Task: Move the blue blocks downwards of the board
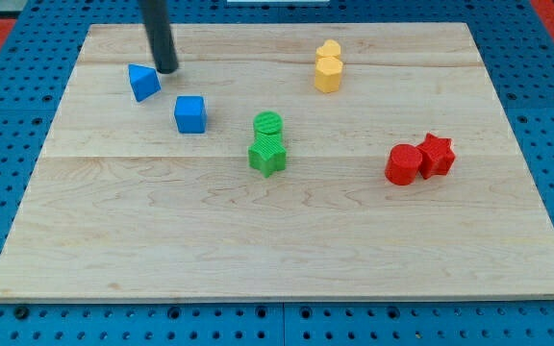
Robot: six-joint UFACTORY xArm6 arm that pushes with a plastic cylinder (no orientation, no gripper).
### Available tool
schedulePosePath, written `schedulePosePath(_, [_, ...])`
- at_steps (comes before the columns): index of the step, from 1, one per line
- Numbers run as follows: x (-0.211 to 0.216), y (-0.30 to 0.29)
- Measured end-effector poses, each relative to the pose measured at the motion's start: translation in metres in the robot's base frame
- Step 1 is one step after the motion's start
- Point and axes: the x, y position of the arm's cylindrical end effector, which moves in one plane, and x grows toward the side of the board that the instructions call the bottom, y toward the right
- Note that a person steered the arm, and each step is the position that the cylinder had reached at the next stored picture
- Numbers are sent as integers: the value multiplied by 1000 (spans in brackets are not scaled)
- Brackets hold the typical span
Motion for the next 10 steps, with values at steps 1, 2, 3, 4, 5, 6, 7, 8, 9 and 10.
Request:
schedulePosePath(1, [5,-28])
schedulePosePath(2, [29,-28])
schedulePosePath(3, [45,-27])
schedulePosePath(4, [30,-26])
schedulePosePath(5, [23,-10])
schedulePosePath(6, [39,21])
schedulePosePath(7, [51,37])
schedulePosePath(8, [61,34])
schedulePosePath(9, [60,28])
schedulePosePath(10, [40,55])
